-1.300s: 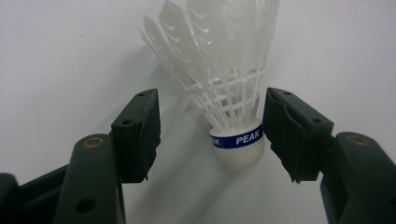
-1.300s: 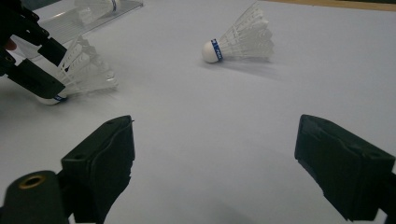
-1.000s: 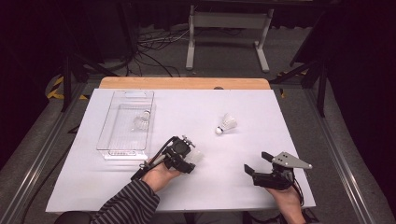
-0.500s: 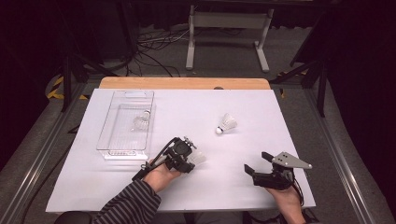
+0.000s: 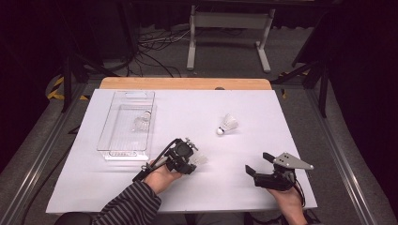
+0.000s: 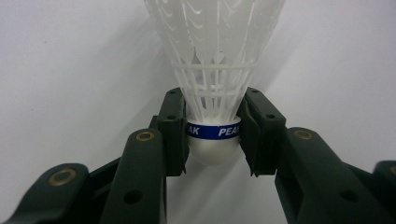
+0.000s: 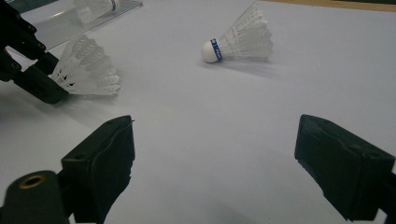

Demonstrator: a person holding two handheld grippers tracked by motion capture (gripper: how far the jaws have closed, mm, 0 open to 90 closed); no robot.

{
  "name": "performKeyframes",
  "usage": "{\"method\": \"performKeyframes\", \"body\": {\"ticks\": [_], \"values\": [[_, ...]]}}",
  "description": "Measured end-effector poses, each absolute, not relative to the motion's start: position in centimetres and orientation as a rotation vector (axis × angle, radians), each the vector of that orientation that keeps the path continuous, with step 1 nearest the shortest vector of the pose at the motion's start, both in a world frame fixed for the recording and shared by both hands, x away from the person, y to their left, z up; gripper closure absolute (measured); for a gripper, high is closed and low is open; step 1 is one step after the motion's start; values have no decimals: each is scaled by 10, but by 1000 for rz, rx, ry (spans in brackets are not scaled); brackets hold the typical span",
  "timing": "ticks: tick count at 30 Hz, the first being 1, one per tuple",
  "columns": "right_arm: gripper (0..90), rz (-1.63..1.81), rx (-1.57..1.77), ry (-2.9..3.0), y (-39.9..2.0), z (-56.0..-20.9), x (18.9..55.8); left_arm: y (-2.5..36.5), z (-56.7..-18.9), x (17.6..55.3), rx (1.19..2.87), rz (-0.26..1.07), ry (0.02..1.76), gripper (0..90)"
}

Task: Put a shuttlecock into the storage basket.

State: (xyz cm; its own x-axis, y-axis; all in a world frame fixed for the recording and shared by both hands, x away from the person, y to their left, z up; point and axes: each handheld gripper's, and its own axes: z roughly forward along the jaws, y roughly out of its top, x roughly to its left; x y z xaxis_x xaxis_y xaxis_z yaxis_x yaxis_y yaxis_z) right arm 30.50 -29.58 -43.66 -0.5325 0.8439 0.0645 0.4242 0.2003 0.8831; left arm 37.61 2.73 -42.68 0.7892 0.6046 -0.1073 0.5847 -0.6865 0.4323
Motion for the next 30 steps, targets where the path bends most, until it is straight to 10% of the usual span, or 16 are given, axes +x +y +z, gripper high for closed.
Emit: {"method": "performKeyframes", "body": {"ticks": [30], "values": [[128, 1276, 1171, 2057, -294, -437, 306, 42, -411, 371, 2484, -4, 856, 651]]}}
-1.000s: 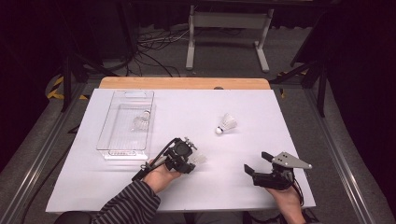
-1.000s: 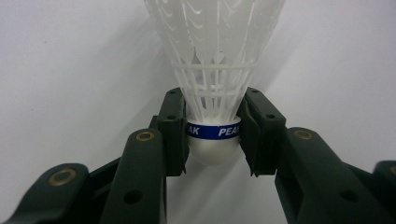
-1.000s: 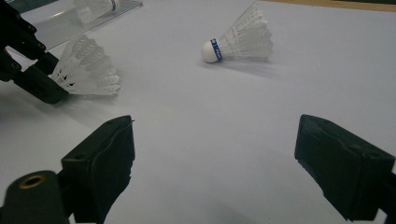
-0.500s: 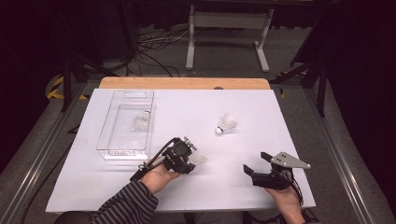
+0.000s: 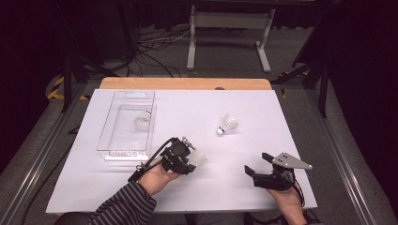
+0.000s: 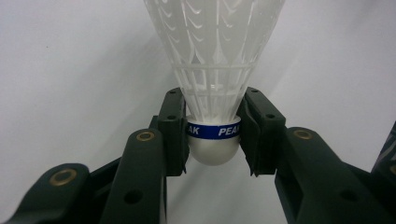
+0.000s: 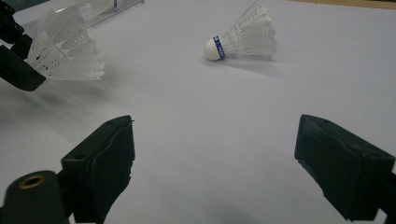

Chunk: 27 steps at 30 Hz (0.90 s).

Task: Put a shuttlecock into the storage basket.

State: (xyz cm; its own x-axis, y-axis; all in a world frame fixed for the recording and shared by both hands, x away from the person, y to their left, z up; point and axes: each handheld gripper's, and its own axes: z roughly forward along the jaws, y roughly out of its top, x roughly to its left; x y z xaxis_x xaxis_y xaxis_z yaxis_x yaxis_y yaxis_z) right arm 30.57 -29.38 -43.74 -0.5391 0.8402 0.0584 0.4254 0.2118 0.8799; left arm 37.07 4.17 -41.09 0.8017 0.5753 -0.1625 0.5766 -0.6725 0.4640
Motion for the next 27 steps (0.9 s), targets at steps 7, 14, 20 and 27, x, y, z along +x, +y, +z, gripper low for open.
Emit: {"method": "performKeyframes", "body": {"ticks": [7, 14, 20, 27], "values": [[128, 1277, 1172, 2059, -294, -438, 306, 48, -408, 369, 2466, -11, 870, 651], [128, 1274, 1171, 2056, -294, -437, 306, 55, -403, 367, 2462, -3, 865, 650], [128, 1273, 1170, 2057, -294, -437, 306, 61, -400, 367, 2452, -13, 885, 650], [127, 1278, 1173, 2057, -294, -438, 306, 67, -395, 367, 2449, 3, 882, 650]]}}
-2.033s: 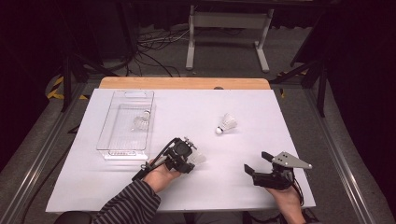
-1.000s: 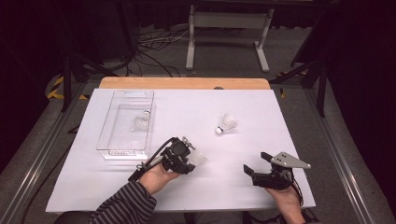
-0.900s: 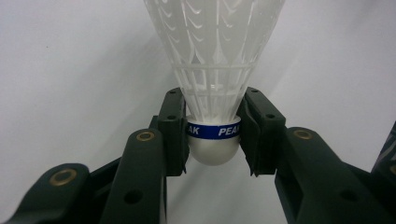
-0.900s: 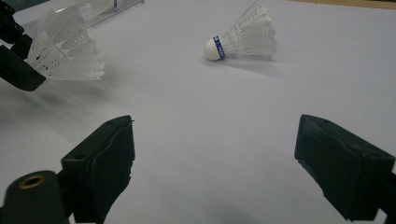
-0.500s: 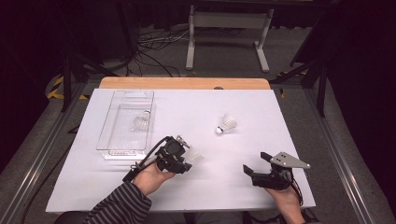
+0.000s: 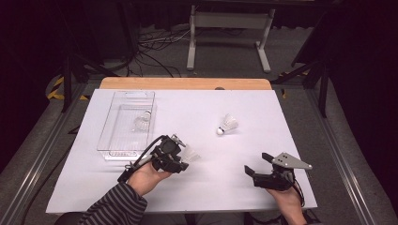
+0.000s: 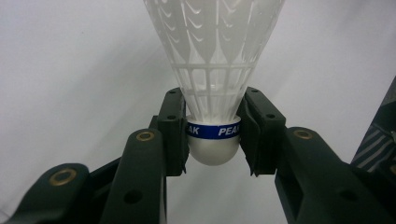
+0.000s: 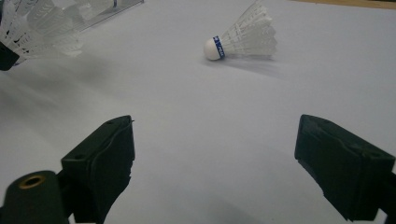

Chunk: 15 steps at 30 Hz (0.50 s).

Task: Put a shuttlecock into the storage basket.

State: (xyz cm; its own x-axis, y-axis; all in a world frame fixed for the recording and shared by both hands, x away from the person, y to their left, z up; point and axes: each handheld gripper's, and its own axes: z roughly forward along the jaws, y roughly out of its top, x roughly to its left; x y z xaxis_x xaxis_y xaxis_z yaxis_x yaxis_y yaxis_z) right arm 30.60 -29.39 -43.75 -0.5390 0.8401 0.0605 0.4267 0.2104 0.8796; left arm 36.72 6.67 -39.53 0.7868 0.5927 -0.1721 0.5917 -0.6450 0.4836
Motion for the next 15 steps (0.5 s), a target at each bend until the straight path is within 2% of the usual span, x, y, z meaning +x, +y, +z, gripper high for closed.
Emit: {"method": "performKeyframes", "body": {"ticks": [15], "values": [[127, 1276, 1176, 2059, -294, -438, 306, 82, -389, 365, 2433, 32, 887, 649]]}}
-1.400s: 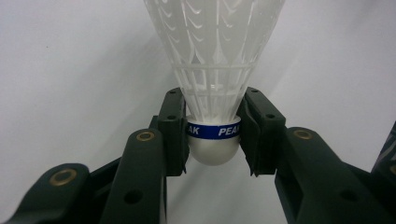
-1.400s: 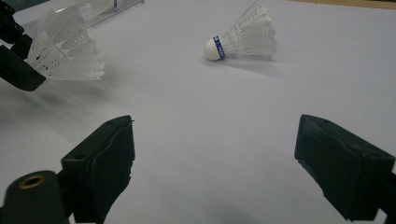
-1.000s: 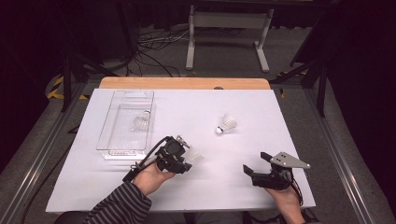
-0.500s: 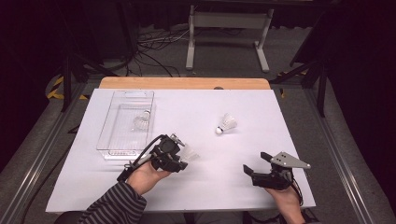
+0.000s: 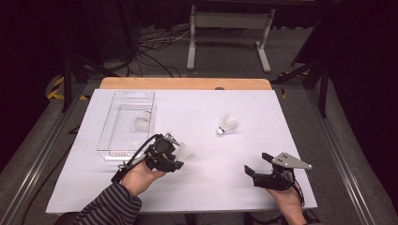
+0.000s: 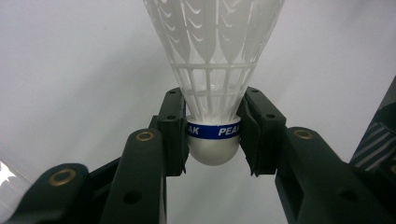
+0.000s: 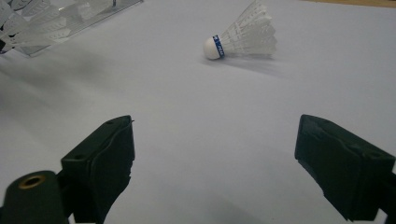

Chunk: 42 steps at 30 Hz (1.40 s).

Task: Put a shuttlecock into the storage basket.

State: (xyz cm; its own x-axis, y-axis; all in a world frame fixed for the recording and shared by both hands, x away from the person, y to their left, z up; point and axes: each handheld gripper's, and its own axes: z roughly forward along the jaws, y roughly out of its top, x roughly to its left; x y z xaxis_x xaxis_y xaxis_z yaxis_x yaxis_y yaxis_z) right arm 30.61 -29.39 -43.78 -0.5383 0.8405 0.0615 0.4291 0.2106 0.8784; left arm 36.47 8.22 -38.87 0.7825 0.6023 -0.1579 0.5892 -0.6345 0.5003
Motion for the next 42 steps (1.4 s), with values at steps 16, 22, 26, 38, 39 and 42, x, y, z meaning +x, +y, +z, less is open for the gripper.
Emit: {"method": "performKeyframes", "body": {"ticks": [16, 22, 26, 38, 39, 42], "values": [[127, 1269, 1175, 2058, -293, -438, 306, 107, -382, 365, 2400, 43, 946, 649], [127, 1267, 1177, 2057, -294, -437, 306, 114, -380, 366, 2385, 69, 959, 651], [127, 1268, 1177, 2055, -294, -437, 306, 116, -379, 366, 2388, 80, 965, 652], [127, 1269, 1176, 2054, -294, -437, 306, 127, -373, 369, 2360, 68, 1004, 652], [127, 1270, 1177, 2054, -294, -437, 306, 128, -373, 369, 2362, 72, 1002, 652], [127, 1271, 1176, 2058, -294, -438, 306, 131, -371, 369, 2360, 73, 1003, 652]]}}
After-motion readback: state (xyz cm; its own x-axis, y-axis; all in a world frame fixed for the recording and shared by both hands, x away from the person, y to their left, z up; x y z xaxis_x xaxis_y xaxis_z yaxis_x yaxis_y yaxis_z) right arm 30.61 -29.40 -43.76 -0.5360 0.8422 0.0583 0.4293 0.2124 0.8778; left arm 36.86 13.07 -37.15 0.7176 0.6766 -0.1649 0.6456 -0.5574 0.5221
